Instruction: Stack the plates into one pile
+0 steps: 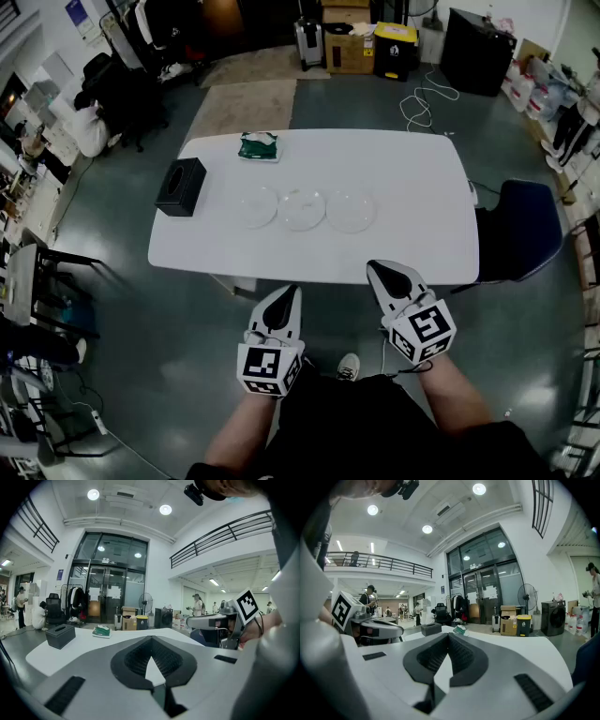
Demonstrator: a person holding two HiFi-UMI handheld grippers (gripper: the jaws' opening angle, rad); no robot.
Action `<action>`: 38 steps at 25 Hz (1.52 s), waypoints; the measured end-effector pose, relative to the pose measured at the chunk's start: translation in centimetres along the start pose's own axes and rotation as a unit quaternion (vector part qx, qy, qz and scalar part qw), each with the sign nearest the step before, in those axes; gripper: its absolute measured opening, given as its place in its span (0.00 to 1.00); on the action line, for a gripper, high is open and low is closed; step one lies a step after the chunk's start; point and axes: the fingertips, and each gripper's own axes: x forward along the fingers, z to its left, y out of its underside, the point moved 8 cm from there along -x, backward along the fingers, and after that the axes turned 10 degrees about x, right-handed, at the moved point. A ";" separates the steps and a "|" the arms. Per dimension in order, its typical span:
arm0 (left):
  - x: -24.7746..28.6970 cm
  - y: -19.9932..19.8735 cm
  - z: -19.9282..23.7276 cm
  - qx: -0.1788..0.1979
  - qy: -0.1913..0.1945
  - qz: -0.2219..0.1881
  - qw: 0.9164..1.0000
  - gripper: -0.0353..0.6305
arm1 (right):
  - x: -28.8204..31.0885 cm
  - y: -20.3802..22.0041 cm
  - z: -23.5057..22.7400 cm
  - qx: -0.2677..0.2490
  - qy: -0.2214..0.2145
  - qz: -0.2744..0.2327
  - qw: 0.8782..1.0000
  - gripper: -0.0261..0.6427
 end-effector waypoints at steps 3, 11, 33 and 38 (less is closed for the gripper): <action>0.0 0.2 -0.5 -0.001 0.000 0.000 1.000 0.08 | -0.4 0.3 -0.2 0.000 0.000 0.001 1.000 0.06; -0.3 -0.5 -0.7 0.007 -0.009 -0.006 1.000 0.08 | -1.0 -0.4 -0.2 0.023 -0.019 -0.028 0.999 0.06; 2.0 0.7 4.6 0.008 -0.043 -0.001 0.999 0.31 | 3.5 -1.1 -0.7 0.015 -0.011 -0.036 0.999 0.29; 3.4 1.3 7.7 0.007 -0.036 0.000 0.999 0.34 | 6.8 -1.6 -0.3 0.008 -0.006 -0.039 0.999 0.30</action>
